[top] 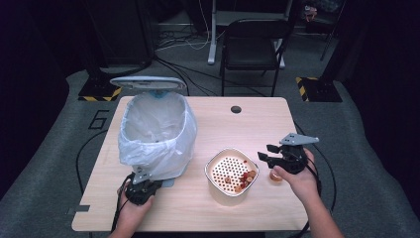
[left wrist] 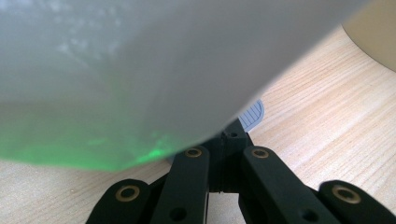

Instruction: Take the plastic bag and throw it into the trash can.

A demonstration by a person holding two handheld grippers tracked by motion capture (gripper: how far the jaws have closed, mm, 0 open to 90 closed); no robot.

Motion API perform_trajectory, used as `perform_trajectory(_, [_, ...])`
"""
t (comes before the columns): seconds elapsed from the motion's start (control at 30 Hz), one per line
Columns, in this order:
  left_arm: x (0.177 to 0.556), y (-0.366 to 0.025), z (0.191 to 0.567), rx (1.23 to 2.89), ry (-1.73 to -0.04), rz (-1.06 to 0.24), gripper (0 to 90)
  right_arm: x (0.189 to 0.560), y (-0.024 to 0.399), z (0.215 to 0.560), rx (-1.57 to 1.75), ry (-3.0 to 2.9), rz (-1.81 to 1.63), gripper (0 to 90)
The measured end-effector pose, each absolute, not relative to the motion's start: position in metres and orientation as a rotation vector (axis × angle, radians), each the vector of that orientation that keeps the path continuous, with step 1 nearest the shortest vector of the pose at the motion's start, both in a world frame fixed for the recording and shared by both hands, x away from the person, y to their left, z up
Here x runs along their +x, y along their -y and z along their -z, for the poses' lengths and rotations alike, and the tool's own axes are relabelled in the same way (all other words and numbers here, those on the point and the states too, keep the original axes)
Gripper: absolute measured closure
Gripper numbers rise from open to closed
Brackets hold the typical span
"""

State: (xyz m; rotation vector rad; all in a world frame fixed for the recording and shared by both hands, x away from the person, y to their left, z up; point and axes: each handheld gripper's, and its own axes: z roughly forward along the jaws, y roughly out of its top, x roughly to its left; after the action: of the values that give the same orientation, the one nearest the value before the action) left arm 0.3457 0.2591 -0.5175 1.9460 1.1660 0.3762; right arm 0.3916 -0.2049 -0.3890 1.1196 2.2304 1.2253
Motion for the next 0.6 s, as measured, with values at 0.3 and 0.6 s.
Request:
perform_trajectory(0.3, [0.346, -0.259, 0.518, 1.945, -1.167, -0.376, 90.0, 0.394, 0.219, 0.401, 1.189, -2.175, -1.166, 37.4])
perform_trajectory(0.6, [0.346, -0.26, 0.518, 1.942, -1.165, -0.374, 90.0, 0.391, 0.229, 0.417, 1.256, -2.107, -1.139, 25.0])
